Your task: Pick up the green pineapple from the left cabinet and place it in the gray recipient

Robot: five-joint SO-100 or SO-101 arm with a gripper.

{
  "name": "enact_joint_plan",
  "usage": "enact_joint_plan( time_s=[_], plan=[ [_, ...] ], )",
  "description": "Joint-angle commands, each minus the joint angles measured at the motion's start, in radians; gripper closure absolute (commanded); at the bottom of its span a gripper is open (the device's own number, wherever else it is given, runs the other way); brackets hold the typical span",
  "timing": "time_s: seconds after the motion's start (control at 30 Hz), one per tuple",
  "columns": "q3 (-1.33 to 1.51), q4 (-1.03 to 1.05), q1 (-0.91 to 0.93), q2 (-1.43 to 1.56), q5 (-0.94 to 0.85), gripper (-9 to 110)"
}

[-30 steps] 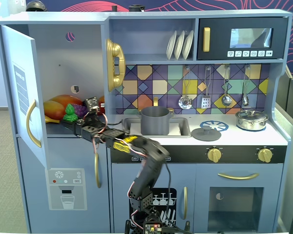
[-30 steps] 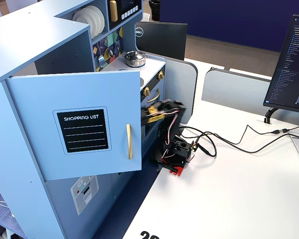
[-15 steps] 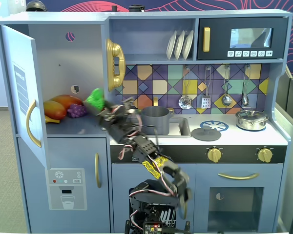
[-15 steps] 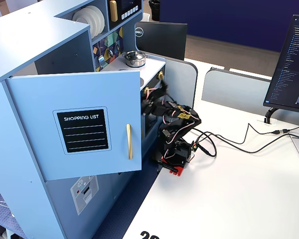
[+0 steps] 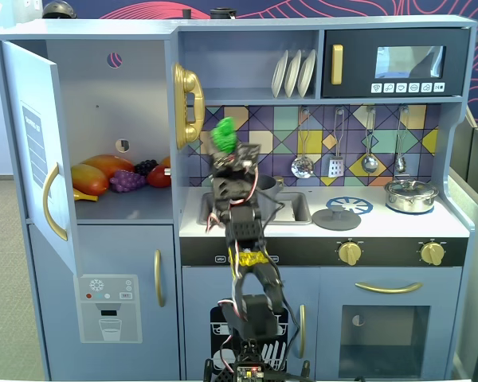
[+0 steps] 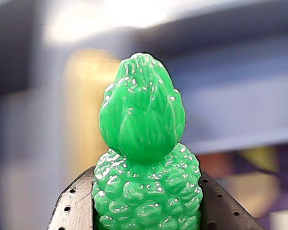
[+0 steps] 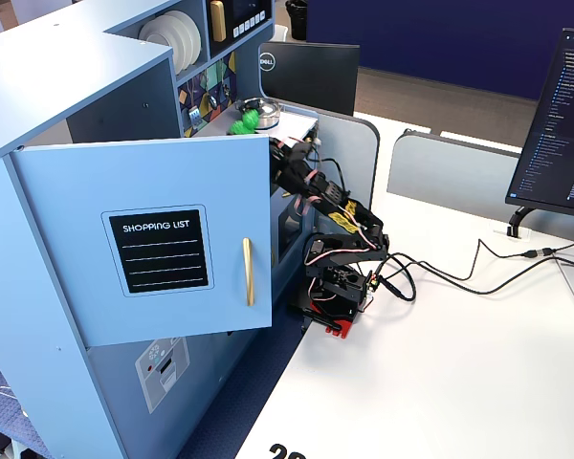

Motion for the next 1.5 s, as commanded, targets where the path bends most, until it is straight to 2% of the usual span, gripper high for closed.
enact_joint_plan(
  time_s=[0.0,0.37,0.57,0.77,0.83,0.9,1.03,1.2,1.33,1.47],
  plan=[
    [-0.114,-0.057,0.137,-0.163,0.06,102],
    [-0.202,-0.014,0.183,-0.472,-0.037,101],
    [-0.232,-0.012,0.209,-0.558,-0.069,101],
    [-0.233,-0.003,0.236,-0.594,-0.061,96],
    [-0.227,-0.003,0.239,-0.597,-0.067,83],
    [-0.227,-0.003,0.244,-0.6,-0.077,76],
    [-0.224,0.008,0.253,-0.601,-0.081,69],
    [-0.23,0.009,0.256,-0.595,-0.087,67],
    [-0.288,0.149,0.242,-0.523,-0.112,66],
    [-0.37,0.479,0.209,-0.357,-0.181,70]
  ],
)
